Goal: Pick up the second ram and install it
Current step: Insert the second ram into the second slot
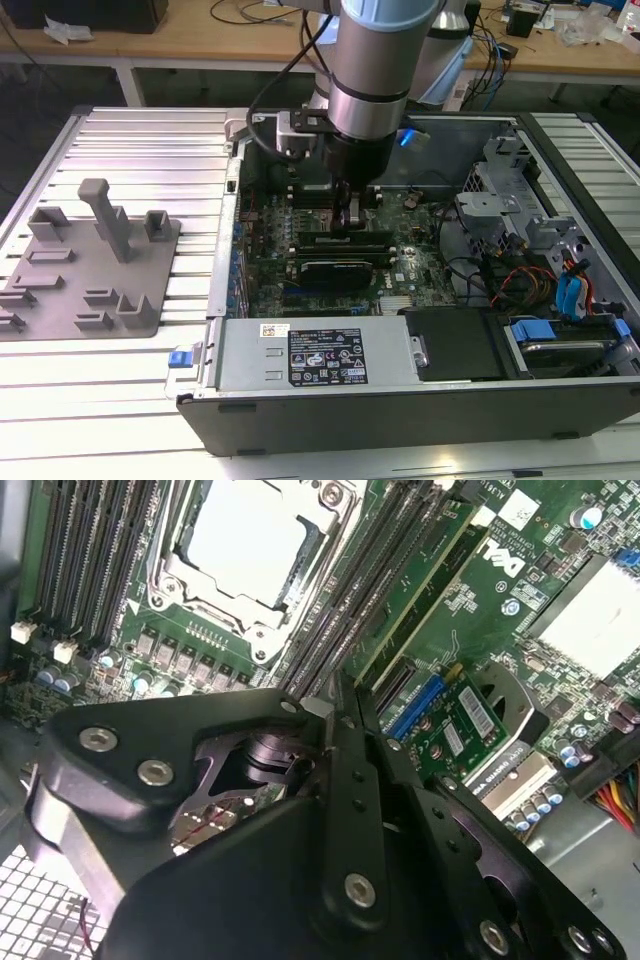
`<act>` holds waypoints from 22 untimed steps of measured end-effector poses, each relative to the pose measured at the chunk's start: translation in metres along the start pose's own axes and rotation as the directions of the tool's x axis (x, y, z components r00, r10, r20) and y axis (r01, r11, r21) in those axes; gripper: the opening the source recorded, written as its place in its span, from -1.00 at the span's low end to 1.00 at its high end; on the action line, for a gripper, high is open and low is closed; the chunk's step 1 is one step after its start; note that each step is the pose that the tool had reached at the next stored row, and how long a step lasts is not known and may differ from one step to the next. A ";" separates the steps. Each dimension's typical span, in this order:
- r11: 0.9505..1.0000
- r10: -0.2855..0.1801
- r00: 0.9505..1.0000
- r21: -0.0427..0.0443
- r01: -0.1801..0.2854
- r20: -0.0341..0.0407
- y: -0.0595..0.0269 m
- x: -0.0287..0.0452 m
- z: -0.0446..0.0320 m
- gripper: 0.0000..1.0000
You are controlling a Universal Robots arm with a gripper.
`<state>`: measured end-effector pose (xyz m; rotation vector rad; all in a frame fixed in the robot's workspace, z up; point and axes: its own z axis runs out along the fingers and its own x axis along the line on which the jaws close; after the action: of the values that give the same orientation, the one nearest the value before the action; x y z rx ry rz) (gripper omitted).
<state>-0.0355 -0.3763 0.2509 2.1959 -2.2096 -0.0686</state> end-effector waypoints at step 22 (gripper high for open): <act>1.000 -0.002 1.000 0.012 0.002 0.002 0.0012 -0.0011 0.0139 -0.82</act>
<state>-0.0374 -0.3750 0.2371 2.2050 -2.2141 -0.0578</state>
